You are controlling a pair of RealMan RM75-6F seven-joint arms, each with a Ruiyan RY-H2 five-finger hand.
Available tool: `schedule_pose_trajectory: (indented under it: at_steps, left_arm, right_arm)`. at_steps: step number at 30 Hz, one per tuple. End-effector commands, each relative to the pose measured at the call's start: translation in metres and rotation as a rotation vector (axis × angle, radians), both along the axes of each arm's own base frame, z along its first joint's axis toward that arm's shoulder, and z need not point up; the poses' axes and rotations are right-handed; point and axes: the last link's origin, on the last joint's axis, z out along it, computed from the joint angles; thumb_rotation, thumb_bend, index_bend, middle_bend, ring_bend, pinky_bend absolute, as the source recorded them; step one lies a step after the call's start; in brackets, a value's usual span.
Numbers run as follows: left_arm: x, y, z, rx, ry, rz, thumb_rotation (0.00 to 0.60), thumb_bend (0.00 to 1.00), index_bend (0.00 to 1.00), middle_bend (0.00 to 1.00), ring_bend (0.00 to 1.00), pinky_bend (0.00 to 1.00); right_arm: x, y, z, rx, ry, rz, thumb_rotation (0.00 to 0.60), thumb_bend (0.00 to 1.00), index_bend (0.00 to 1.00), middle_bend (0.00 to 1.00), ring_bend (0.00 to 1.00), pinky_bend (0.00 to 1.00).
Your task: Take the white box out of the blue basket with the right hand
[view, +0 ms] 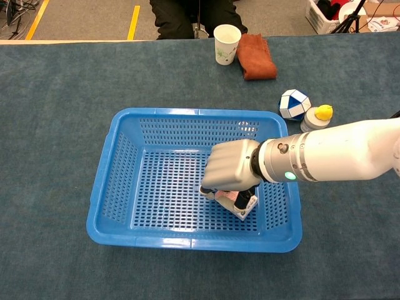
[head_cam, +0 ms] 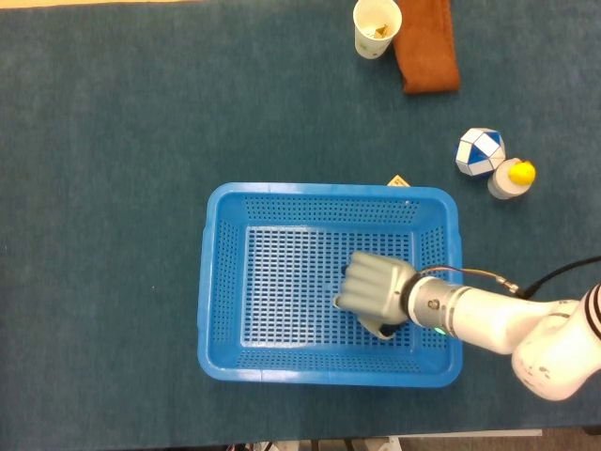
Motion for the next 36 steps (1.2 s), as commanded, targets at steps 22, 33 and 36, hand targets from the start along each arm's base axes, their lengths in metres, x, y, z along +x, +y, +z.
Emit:
schedule_pose_trajectory:
  at_steps: [22,33,36]
  left_arm:
    - [0.004,0.001,-0.002,-0.005,0.001,-0.007,0.600,0.25,0.31,0.34,0.23,0.22]
    - [0.003,-0.003,0.001,0.009,0.003,0.003,0.600,0.25,0.31,0.34,0.23,0.22]
    - [0.003,-0.004,0.001,0.012,0.004,0.006,0.600,0.25,0.31,0.34,0.23,0.22]
  right_arm:
    - [0.002,0.000,0.033,0.055,0.009,-0.078,0.274,0.66,0.28,0.47,0.34,0.41]
    - [-0.006,0.000,0.020,0.070,0.089,-0.028,0.275,0.66,0.31,0.52,0.39,0.44]
    - [-0.006,0.000,0.017,0.065,0.099,-0.018,0.275,0.67,0.31,0.52,0.39,0.44]
